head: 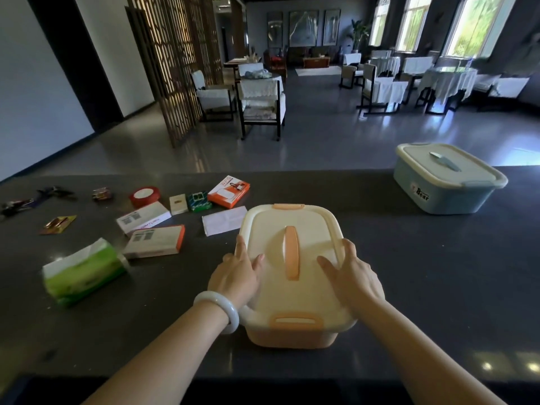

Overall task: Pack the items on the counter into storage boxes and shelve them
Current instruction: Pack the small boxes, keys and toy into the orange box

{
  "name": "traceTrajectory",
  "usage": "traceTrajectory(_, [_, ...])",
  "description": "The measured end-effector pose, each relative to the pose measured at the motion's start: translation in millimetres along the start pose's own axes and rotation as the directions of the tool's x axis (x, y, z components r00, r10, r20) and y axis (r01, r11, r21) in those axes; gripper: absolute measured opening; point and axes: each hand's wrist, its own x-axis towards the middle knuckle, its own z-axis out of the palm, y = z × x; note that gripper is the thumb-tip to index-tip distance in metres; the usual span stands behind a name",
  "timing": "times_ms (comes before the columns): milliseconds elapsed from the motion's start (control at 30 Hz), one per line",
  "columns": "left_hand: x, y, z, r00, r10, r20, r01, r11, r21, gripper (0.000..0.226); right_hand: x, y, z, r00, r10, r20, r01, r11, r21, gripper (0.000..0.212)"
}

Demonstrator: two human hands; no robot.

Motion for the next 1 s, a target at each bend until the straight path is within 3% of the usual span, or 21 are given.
traceTrajectory(600, [-30, -48, -1, 0.998, -0.053, -0.02, 0.052, 0.998, -0.047, 0.065, -43, -23, 18, 0.999, -0.039, 0.037, 0.037, 0.998, 0.051, 0.062])
traceTrajectory(700, [-34, -53, -3, 0.965, 0.181, -0.189, -0.158, 0.979, 0.128, 0.063, -43, -24, 17, 0.998, -0.042, 0.056, 0.044, 0.999, -0.031, 0.069])
traceTrajectory(767, [-34, -56, -4, 0.914, 0.377, -0.152, -0.359, 0.924, 0.133, 0.063, -48, -26, 16, 0.985, -0.164, -0.05, 0.152, 0.971, -0.186, 0.067])
traceTrajectory(833, [-32, -57, -2, 0.902, 0.431, -0.029, -0.428, 0.901, 0.076, 0.061, -60, -29, 14, 0.936, -0.333, -0.111, 0.316, 0.938, -0.143, 0.061])
traceTrajectory(933, [-31, -60, 5, 0.907, 0.418, 0.047, -0.421, 0.903, 0.089, 0.062, -87, -32, 19, 0.879, -0.475, 0.042, 0.465, 0.874, 0.141, 0.048])
traceTrajectory(1000, [-30, -60, 7, 0.91, 0.414, 0.025, -0.415, 0.908, 0.061, 0.061, -103, -25, 26, 0.813, -0.572, 0.107, 0.551, 0.816, 0.174, 0.046])
